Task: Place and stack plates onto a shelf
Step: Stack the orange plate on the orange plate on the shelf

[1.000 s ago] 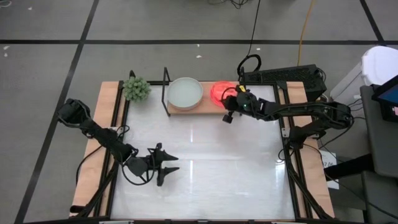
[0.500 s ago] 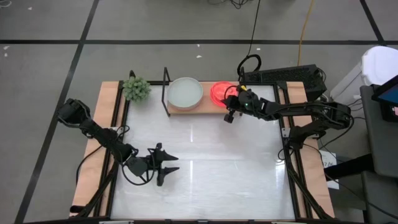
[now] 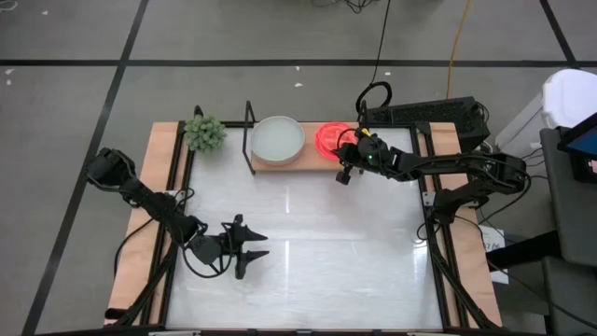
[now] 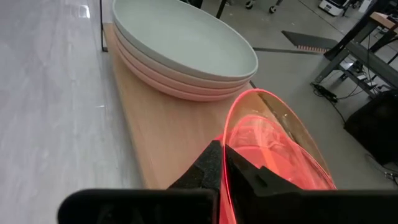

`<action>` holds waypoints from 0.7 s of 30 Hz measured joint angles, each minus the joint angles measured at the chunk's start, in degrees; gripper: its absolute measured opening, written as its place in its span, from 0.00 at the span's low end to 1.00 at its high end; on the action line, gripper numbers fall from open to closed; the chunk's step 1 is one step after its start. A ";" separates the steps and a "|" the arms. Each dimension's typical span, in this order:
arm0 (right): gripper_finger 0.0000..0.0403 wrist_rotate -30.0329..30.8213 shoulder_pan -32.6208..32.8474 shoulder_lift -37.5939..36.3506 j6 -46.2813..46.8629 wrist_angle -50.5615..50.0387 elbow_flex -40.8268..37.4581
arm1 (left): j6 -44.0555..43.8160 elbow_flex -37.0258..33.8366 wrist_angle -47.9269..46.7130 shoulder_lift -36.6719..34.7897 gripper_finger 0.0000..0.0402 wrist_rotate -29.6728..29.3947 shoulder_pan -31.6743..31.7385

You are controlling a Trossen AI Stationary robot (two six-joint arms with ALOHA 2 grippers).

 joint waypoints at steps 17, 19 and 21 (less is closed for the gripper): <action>0.17 0.08 0.08 -0.28 2.83 -0.67 -0.03 | -0.35 0.00 0.02 0.00 0.54 0.04 0.00; 0.18 0.06 0.93 -1.42 3.88 -0.76 -0.04 | -0.27 0.00 0.12 0.00 0.54 0.04 0.02; 0.18 0.12 2.47 -3.17 4.37 -0.65 -0.04 | -0.10 0.00 0.20 0.00 0.54 0.04 0.00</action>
